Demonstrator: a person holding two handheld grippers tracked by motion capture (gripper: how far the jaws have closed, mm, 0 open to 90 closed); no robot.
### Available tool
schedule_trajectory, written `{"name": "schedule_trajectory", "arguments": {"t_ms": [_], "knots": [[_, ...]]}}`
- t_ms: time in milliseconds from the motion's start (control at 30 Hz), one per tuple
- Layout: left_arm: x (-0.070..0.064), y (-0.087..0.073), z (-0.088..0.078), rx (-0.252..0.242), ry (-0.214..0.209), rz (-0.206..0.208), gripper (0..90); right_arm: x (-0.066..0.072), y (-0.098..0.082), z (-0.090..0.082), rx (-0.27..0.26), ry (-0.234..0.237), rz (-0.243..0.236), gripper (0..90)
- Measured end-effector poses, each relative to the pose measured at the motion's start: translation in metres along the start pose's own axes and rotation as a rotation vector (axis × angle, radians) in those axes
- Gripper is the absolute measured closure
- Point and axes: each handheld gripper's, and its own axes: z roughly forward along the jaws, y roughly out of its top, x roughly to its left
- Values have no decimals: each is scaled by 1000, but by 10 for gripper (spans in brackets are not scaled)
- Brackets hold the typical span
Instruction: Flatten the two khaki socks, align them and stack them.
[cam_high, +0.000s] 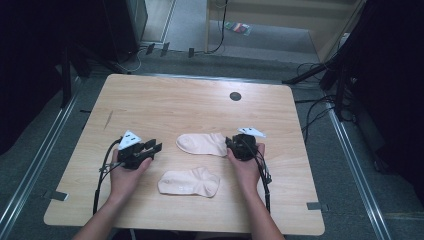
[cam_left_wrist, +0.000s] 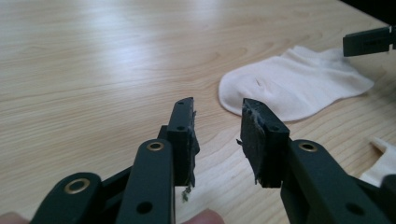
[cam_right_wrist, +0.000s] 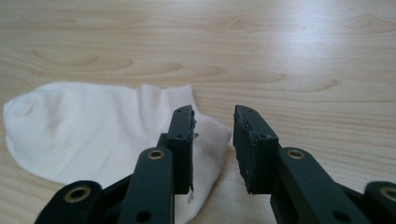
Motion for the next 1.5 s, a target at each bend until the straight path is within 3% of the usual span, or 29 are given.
{"name": "schedule_trajectory", "arguments": {"t_ms": [100, 167, 233, 300, 400, 467, 533, 700, 967, 1200, 1333, 1400, 1500], "knots": [[-9, 4, 5, 31, -27, 3, 616, 3, -3, -7, 3, 48, -12, 686], [-15, 2, -2, 29, -56, 6, 611, 10, -9, -16, 11, 84, -22, 682], [-22, -4, -15, 37, -77, 28, 624, 20, -22, -30, 34, 122, -73, 681], [-27, -13, -29, 43, -108, 29, 700, 26, -33, -42, 46, 141, -94, 711], [-34, -25, -41, 83, -146, 26, 839, 29, -53, -61, 45, 210, -63, 857], [-40, -32, -44, 104, -168, 31, 872, 35, -65, -68, 64, 253, -67, 900], [-46, -39, -43, 143, -155, 73, 879, 43, -74, -72, 75, 269, -84, 900], [-58, -48, -35, 204, -122, 132, 858, 55, -85, -71, 109, 257, -146, 900], [-65, -54, -38, 194, -90, 239, 900, 52, -91, -78, 130, 198, -219, 900], [-75, -57, -40, 206, -108, 222, 900, 38, -92, -87, 149, 164, -231, 900], [-80, -56, -37, 195, -147, 200, 878, 32, -91, -88, 152, 174, -193, 900], [-81, -54, -38, 174, -160, 195, 788, 30, -91, -90, 114, 179, -175, 900], [-77, -51, -44, 135, -161, 189, 779, 34, -88, -100, 54, 220, -164, 900]]}}
